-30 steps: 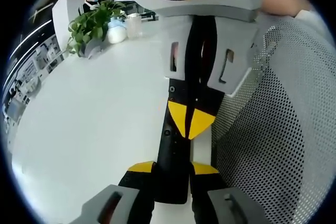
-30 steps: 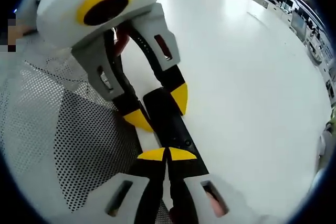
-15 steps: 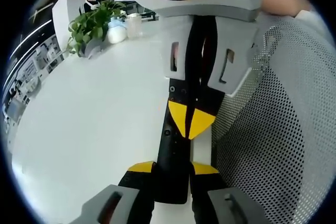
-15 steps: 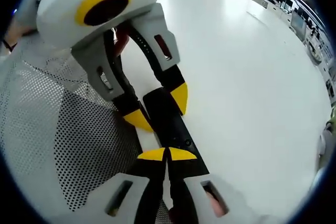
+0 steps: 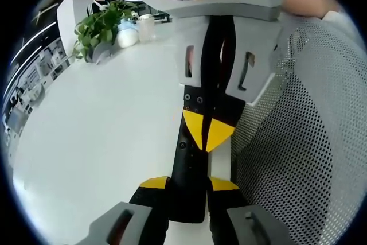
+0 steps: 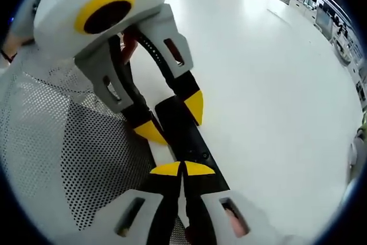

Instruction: Press the specified remote control buttons in sequence, fully releasing each button before pressing the next.

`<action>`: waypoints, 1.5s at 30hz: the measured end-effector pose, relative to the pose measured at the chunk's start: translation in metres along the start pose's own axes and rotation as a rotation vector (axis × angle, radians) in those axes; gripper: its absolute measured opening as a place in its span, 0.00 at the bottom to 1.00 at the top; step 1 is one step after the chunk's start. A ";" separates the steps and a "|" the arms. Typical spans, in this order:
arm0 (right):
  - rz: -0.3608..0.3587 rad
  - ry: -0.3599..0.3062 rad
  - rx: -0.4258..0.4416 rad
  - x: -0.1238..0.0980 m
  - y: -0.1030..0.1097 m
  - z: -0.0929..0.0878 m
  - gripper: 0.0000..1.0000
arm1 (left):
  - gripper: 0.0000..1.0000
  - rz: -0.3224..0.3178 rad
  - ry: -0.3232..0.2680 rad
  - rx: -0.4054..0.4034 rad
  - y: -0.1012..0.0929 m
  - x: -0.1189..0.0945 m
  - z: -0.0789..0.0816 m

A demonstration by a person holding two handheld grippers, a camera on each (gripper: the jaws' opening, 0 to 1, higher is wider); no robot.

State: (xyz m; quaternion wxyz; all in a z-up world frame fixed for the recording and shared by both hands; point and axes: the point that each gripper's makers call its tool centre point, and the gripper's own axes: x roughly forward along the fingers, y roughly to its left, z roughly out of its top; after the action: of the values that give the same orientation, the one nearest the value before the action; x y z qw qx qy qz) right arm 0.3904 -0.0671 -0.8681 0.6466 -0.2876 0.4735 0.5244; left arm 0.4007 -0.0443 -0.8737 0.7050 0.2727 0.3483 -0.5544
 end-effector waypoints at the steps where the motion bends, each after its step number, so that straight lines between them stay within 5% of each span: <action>1: 0.001 0.000 0.001 0.000 0.000 0.000 0.00 | 0.25 0.000 0.000 0.000 0.000 0.000 0.000; 45: -0.049 -0.065 -0.053 0.002 -0.009 0.016 0.00 | 0.25 -0.003 0.004 0.004 0.000 0.000 0.000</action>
State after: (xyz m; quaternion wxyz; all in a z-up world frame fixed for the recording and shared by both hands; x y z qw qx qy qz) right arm 0.4038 -0.0544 -0.8647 0.6663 -0.2990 0.4311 0.5299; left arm 0.4007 -0.0446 -0.8740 0.7030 0.2749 0.3488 -0.5555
